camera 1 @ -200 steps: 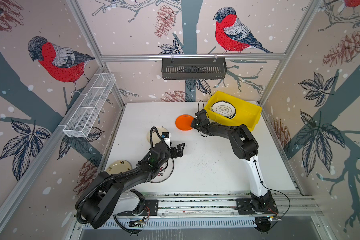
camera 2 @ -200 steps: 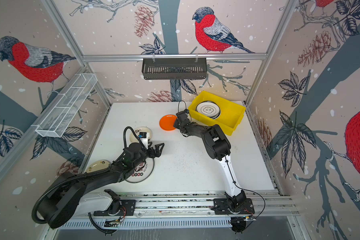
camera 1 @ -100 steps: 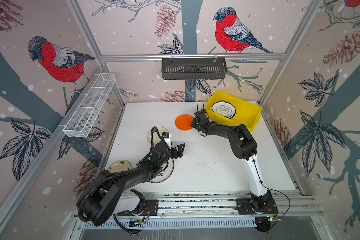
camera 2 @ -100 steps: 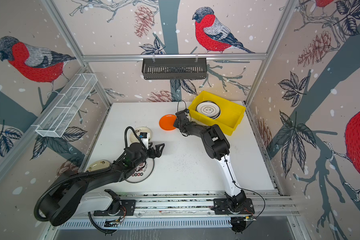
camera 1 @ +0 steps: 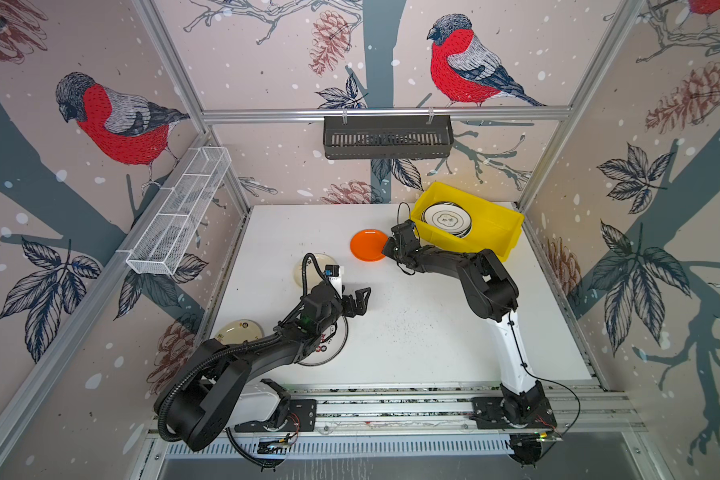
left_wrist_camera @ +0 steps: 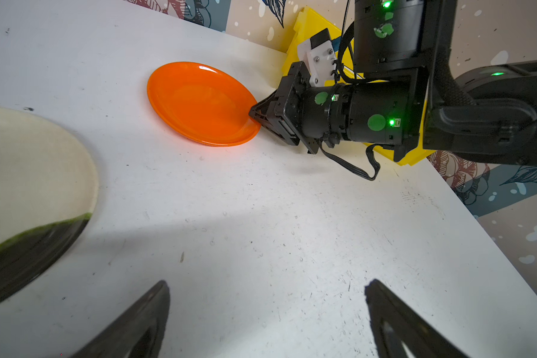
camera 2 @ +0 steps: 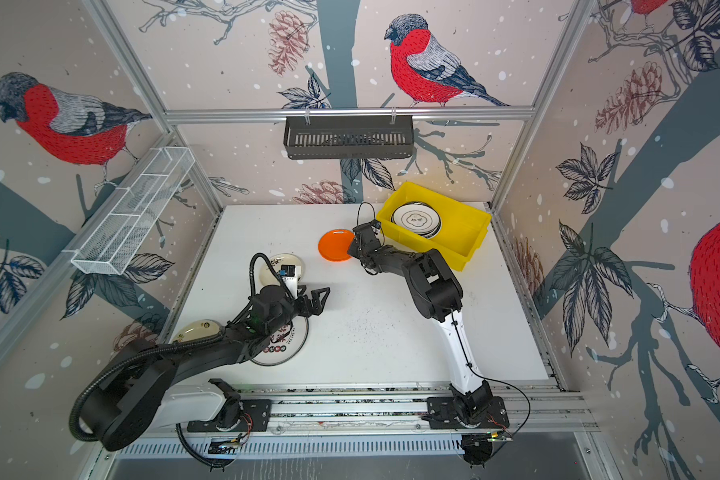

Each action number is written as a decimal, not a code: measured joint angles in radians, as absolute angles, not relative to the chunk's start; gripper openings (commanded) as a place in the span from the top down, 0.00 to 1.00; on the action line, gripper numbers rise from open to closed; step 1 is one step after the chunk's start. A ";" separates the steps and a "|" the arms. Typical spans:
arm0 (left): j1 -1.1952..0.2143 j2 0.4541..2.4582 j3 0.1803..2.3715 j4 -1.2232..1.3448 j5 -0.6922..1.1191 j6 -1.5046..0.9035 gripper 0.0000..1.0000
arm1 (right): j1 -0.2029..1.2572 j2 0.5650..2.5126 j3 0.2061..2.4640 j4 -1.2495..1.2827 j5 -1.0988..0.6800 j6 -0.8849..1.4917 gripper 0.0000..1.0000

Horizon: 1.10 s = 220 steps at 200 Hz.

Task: Place the plates into the plastic bin on the countertop
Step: Pick up the plate from the top-center of the table.

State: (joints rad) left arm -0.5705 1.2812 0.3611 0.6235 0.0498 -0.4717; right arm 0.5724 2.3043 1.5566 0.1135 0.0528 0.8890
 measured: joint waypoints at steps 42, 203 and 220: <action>-0.570 1.276 0.361 0.624 0.049 -0.472 0.02 | 0.572 2.258 1.483 0.134 0.046 0.894 0.98; -0.570 1.236 0.340 0.653 0.027 -0.463 0.02 | 0.563 1.933 1.168 0.135 0.044 0.904 1.00; -0.570 1.230 0.325 0.669 0.028 -0.463 0.02 | 0.556 1.896 1.147 0.136 0.045 0.904 1.00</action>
State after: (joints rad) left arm -0.5705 1.2297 0.3248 0.6685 0.0277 -0.4633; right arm 0.5560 1.8961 1.1465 0.1360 0.0448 0.9043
